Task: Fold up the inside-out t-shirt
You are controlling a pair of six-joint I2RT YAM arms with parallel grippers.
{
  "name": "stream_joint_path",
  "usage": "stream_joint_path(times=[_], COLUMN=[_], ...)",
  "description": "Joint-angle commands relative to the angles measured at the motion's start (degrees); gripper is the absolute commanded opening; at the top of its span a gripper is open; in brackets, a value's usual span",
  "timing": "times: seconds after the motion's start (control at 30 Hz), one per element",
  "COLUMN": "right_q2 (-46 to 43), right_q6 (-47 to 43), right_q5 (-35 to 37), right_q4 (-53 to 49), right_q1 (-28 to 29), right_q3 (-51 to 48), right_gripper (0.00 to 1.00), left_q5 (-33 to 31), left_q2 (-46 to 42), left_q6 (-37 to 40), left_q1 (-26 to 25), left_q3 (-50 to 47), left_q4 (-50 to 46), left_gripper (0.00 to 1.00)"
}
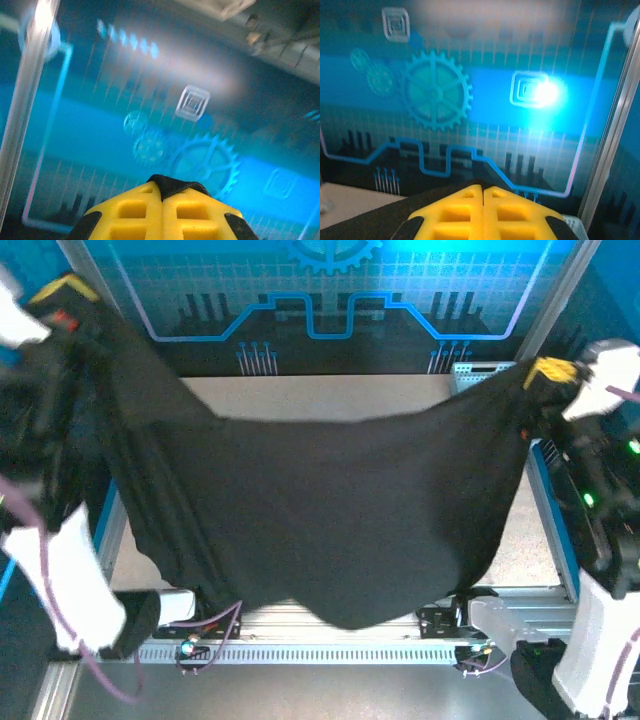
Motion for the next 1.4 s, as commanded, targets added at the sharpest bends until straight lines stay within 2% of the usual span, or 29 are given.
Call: stream_joint_path(times=[0.0,0.13,0.27,0.33,0.4,0.47,0.5,0.57,0.63,0.67,0.73,0.9,1.03,1.2,1.37], right_q2=[7.8,19.9,38.2,49.7,60.8,71.6,77.1,84.6,88.0,87.5,82.0,57.3,43.3,30.4,24.4], right_q6=[-3.2,-3.0,-1.1,0.3,2.0,3.6,4.1,3.9,3.6,3.6,3.6,6.5,11.5,17.7,20.6], right_q5=[3.3,3.7,3.2,3.3,3.3,2.7,2.2,2.0,2.7,2.6,2.9,2.0,1.3,2.0,4.5], right_q4=[7.7,16.0,21.7,21.2,19.7,14.9,10.8,1.7,-4.7,-6.0,-5.5,7.1,8.7,10.0,9.2], right_q1=[0.5,0.5,0.5,0.6,0.8,0.8,0.8,1.3,2.0,2.2,3.0,4.5,4.6,3.0,-1.4], right_q3=[-5.8,-9.3,-5.4,1.7,10.0,22.2,29.5,43.9,50.7,50.0,40.8,0.1,-21.1,-41.9,-54.6], right_gripper=[0.00,0.00,0.00,0.00,0.00,0.11,0.16,0.27,0.37,0.40,0.41,0.44,0.44,0.46,0.46], left_q5=[-0.5,-0.4,-0.1,-0.6,-0.2,-0.3,-0.3,0.2,0.9,1.3,2.7,7.4,11.8,14.5,14.6], left_q2=[10.0,23.4,41.1,51.0,59.8,66.3,68.1,68.0,64.6,62.6,57.0,41.2,27.3,12.3,1.6], left_q6=[1.0,0.6,0.1,-0.1,-0.7,-1.9,-2.9,-3.4,-3.5,-4.1,-6.0,-15.1,-24.8,-33.7,-31.4], left_q1=[-0.1,-0.6,-1.9,-2.8,-3.3,-3.5,-3.5,-3.4,-3.4,-3.4,-3.5,-3.8,-4.5,-6.2,-11.6], left_q3=[-2.8,-1.2,7.4,14.3,21.4,26.8,28.0,26.8,22.2,19.1,11.0,-12.5,-35.6,-59.8,-76.4], left_q4=[4.2,8.1,9.4,9.6,10.1,11.0,11.1,10.8,10.1,9.9,10.1,12.9,22.2,33.0,35.5], left_gripper=[0.00,0.00,0.00,0.00,0.13,0.13,0.17,0.32,0.44,0.49,0.55,0.63,0.66,0.66,0.68])
